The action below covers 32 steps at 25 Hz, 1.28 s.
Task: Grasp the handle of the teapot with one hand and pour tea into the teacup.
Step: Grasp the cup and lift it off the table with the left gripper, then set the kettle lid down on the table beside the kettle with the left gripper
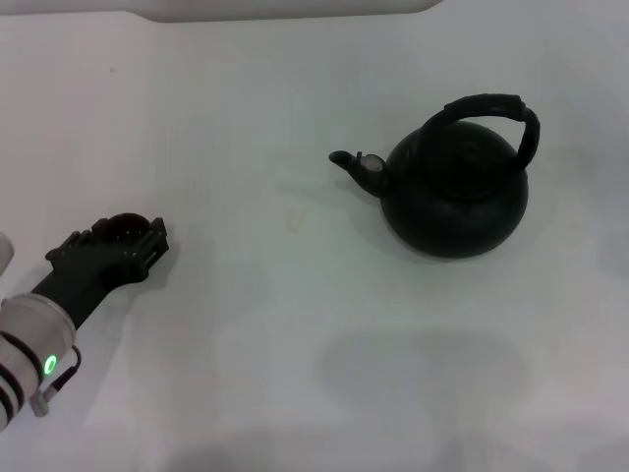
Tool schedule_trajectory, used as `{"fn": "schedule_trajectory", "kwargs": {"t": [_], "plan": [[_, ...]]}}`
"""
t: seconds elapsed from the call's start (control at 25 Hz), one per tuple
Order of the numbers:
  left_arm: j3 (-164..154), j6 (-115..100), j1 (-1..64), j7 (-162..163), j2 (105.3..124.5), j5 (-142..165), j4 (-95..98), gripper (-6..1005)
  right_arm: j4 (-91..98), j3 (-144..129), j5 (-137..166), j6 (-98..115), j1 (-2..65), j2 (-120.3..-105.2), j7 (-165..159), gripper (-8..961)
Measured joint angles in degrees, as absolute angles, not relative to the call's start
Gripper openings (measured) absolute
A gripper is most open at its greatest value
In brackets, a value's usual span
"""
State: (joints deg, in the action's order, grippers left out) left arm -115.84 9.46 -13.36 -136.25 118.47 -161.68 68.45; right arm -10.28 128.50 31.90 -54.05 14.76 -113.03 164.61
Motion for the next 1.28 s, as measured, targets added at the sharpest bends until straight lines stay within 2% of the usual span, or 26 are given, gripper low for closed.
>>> {"fn": "schedule_trajectory", "kwargs": {"t": [0.24, 0.4, 0.48, 0.68, 0.76, 0.88, 1.0, 1.08, 1.24, 1.28], "plan": [[-115.9, 10.0, -12.7, -136.5, 117.95, -158.6, 70.9, 709, -10.3, 128.5, 31.9, -54.1, 14.7, -113.05, 164.6, 484], [-116.5, 9.7, -10.3, -135.6, 115.82, -157.0, 73.1, 708, -10.3, 128.5, 32.0, -54.3, 14.9, -113.12, 164.6, 483], [-117.6, 9.7, -8.0, -133.4, 113.62, -157.0, 73.7, 708, -10.3, 128.5, 32.1, -54.4, 14.9, -113.12, 164.6, 483], [-124.5, 10.1, 3.2, -120.3, 104.89, -157.0, 72.0, 708, -11.2, 128.5, 32.0, -54.6, 14.7, -113.21, 164.6, 483], [-127.6, 11.0, 7.6, -115.8, 102.22, -156.9, 70.0, 708, -11.6, 128.5, 32.0, -54.6, 14.5, -113.35, 164.6, 483], [-131.0, 15.8, 13.3, -110.0, 99.86, -156.6, 65.0, 709, -11.7, 128.5, 32.2, -54.7, 14.4, -113.47, 164.7, 483], [-130.3, 25.2, 16.6, -104.2, 99.94, -153.1, 58.5, 709, -11.7, 128.5, 32.3, -55.0, 14.4, -113.51, 164.7, 483], [-127.5, 33.4, 18.7, -98.8, 100.88, -147.5, 53.1, 710, -11.7, 128.5, 32.2, -55.2, 14.4, -113.52, 164.7, 483], [-118.4, 45.1, 21.3, -88.8, 104.38, -130.2, 46.2, 710, -11.7, 128.5, 32.1, -55.4, 14.3, -113.54, 164.9, 483], [-114.6, 47.5, 21.6, -86.6, 105.81, -124.2, 45.2, 710, -11.7, 128.5, 32.1, -55.4, 14.3, -113.55, 165.1, 483]]}}
